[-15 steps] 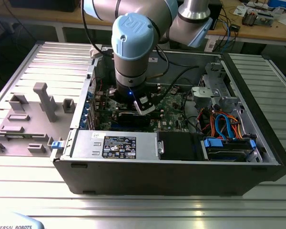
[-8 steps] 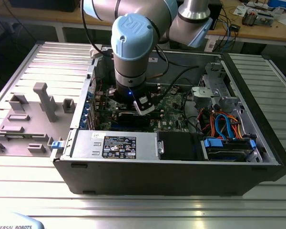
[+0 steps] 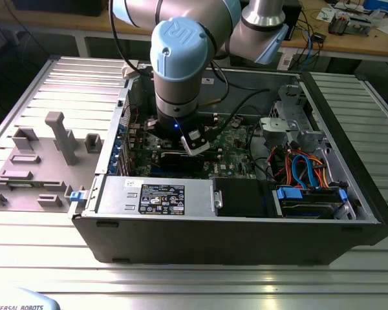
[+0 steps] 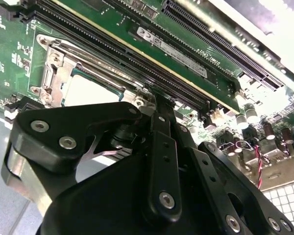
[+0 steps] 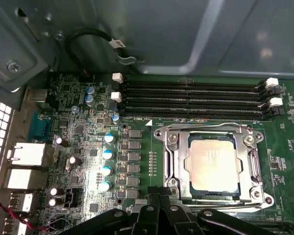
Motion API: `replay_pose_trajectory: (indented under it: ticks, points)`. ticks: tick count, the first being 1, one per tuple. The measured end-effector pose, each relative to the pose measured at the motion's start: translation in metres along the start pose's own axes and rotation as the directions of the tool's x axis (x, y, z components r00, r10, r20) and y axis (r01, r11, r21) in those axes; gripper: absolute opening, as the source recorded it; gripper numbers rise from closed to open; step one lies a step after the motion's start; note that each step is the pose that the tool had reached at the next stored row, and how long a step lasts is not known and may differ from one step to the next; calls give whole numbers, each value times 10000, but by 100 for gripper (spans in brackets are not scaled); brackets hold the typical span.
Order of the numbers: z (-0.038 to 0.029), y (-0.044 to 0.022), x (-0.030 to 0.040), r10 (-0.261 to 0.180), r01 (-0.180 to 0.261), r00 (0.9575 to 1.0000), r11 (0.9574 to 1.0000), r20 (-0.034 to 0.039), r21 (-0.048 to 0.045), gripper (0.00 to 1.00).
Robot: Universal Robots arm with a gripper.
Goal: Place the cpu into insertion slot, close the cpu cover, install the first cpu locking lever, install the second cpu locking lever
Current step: 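Install the second cpu locking lever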
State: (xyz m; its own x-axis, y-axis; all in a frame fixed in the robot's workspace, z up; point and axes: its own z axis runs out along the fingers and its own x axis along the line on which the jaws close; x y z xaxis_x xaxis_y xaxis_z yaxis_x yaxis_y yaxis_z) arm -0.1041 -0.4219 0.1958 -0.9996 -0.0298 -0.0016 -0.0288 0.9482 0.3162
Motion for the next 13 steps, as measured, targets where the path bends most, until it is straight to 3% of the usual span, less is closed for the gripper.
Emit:
replay_pose_trajectory:
  ticks: [5,13]
  points:
    - [-62,21,1,0,0,10000,10000,2,-2,11]
    - [-229,77,2,0,0,10000,10000,2,-2,11]
